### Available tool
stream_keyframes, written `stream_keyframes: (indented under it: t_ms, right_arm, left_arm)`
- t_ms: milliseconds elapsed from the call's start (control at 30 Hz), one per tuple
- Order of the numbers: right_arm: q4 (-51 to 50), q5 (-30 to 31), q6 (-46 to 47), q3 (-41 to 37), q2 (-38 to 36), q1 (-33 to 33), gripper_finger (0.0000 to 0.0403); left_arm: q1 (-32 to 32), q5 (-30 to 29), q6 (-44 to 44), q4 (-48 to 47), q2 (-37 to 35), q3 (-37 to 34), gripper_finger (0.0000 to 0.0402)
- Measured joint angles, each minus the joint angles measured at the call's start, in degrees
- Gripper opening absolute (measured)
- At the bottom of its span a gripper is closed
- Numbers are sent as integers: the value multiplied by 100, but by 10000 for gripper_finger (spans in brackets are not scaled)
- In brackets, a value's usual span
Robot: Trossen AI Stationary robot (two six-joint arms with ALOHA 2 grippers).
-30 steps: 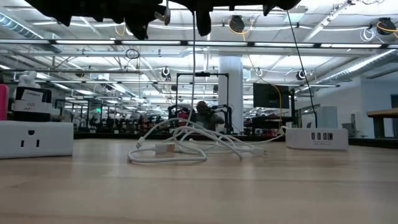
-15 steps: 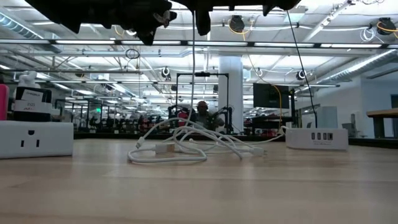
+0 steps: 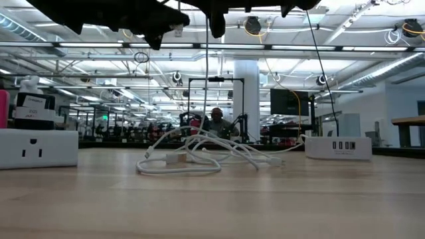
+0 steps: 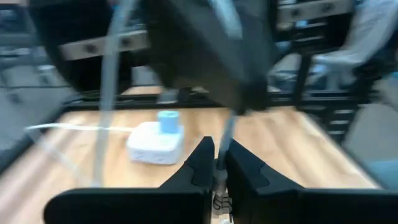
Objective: Insert USB
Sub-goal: Insert the top left white charger cable into the pink adapter charger
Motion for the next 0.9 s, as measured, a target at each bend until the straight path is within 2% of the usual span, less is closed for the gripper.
stream_keyframes:
  t_ms: [167,400,633,700,900]
  right_arm:
    - [-400,-45,-12,5,-43,4,22]
    - [-891,-62,-218,-7,-426,6,84]
    - [-1792,-120,-299,-11,-914,98,154]
    - [-2012,-327,-295,-11,-943,165,167]
    - [-2147,-676,-218,-9,-491,443,170]
  left_arm:
    - [-265,-998,111,-491,-329,0,22]
    - [-1191,-2575,106,-1043,-930,2,22]
    - [-1931,-3353,-20,-1166,-1576,7,22]
    - [-2160,-3613,-33,-1171,-1707,7,22]
    - [-3115,-4448,-217,-1225,-1865,7,22]
